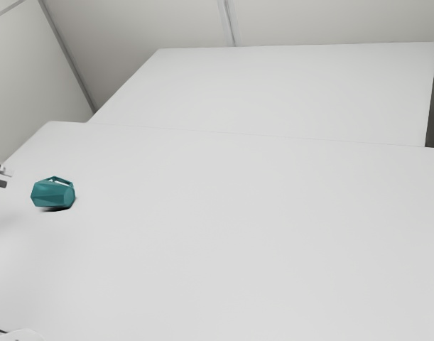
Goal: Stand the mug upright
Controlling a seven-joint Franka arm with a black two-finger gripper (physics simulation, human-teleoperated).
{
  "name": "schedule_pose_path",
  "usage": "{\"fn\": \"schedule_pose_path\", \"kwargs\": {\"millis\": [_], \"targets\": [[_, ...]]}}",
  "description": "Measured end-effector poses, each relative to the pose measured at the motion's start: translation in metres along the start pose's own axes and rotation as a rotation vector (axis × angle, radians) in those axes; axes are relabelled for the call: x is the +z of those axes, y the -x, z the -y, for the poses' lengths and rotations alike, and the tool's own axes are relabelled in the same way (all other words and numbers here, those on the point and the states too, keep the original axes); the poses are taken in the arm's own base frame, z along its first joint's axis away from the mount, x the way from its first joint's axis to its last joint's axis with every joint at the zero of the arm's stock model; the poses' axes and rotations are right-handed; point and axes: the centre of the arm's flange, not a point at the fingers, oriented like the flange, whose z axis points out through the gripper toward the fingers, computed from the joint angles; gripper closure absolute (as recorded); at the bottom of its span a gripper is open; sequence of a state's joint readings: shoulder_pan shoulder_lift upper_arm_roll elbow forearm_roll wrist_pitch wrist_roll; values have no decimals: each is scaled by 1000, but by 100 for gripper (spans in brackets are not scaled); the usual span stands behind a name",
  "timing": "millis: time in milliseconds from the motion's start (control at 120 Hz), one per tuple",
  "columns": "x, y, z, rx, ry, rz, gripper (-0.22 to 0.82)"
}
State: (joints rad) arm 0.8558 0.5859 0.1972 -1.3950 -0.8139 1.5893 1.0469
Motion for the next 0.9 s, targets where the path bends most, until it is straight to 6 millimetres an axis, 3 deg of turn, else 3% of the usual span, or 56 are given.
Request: {"fn": "schedule_pose_path", "kwargs": {"millis": [550, 900], "targets": [[51, -2, 42, -61, 82, -29, 2], [78, -12, 38, -38, 151, -67, 2]]}}
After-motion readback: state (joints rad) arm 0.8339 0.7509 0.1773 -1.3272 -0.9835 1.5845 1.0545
